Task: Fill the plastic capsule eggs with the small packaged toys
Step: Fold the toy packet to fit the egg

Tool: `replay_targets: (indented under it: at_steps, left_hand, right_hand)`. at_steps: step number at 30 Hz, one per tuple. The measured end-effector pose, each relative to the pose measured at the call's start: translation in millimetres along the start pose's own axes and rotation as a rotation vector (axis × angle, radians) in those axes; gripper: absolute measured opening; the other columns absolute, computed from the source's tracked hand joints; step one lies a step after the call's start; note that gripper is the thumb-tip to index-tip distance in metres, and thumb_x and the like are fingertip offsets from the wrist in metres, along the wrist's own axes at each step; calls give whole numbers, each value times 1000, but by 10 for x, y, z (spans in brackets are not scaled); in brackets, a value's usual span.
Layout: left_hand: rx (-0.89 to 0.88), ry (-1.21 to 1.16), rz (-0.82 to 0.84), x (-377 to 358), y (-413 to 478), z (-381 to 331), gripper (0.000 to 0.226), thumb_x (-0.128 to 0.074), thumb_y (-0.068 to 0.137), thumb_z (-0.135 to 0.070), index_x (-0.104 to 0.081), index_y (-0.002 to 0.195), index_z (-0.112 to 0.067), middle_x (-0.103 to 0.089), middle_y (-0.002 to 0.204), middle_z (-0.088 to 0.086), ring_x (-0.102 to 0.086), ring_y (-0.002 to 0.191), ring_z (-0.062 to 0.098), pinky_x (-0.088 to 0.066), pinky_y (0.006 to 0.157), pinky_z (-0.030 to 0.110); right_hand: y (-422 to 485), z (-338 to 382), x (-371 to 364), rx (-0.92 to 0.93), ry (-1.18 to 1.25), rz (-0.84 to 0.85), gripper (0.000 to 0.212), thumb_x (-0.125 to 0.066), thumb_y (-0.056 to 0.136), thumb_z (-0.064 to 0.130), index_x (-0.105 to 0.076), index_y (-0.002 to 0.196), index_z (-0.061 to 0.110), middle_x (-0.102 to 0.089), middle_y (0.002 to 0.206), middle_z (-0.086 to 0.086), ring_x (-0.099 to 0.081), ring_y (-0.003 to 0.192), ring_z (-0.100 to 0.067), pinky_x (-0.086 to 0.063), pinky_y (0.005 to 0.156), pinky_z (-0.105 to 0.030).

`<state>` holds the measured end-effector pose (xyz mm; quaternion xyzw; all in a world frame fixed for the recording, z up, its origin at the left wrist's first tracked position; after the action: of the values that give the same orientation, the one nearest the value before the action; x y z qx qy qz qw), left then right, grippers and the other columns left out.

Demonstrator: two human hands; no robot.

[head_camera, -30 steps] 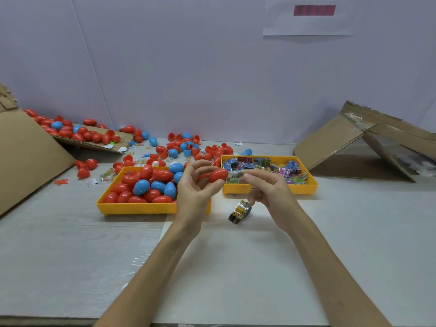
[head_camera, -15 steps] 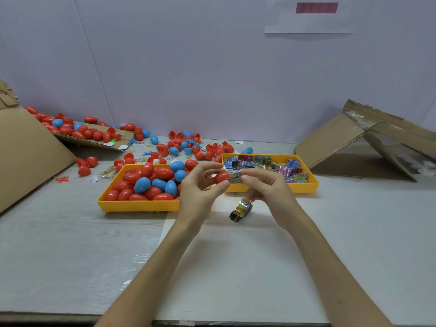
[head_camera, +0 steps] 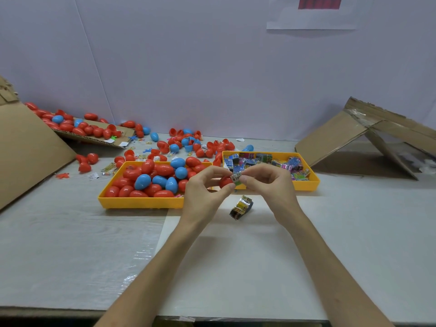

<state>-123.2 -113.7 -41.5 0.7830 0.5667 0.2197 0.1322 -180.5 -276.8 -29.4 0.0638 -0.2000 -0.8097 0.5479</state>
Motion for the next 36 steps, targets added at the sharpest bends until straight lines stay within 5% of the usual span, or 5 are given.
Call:
replay_targets:
  at_steps: [11,29,32,36]
  left_hand:
    - [-22,50,19,0,-10,19,28,-83,83,-25,-69,103,-37,-71,98,-24,-66,94,-5,-54,71,13]
    - [-5,2,9,7,-11,4,22,-83,82,-25,-71,98,-34,-74,92,-18,-70,92,3,-56,75,18]
    - [60,-89,22,-2,-9,-12,19,-83,81,-22,-74,96,-30,-76,93,-11,-72,89,8,-59,75,25]
    - [152,-253,16,12,-5,-36,20,-82,81,-15,-73,99,-18,-78,93,-4,-74,85,10,-57,70,21]
  right_hand:
    - [-14,37,-20,-13,-24,20,25,-78,85,8,-77,79,31,-75,82,-5,-68,84,-36,-56,79,-51]
    - [-5,9,-15,-13,-15,62,21,-77,86,7,-76,83,28,-74,83,2,-69,79,-19,-56,70,-24]
    - [-6,11,-14,-2,-35,25,21,-81,82,10,-75,93,26,-67,86,10,-63,76,-4,-52,68,-19]
    - [-23,19,-14,-35,100,40,39,-80,79,17,-68,117,19,-65,100,1,-67,86,-7,-54,73,-22]
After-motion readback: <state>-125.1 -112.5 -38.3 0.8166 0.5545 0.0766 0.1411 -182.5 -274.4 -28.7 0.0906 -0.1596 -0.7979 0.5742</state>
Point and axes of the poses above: each hand's wrist, its own y-axis towards the middle knuckle, its own x-axis out of the back of the hand, z = x × y, the point moved 2 cm from there along y, towards the middle knuckle
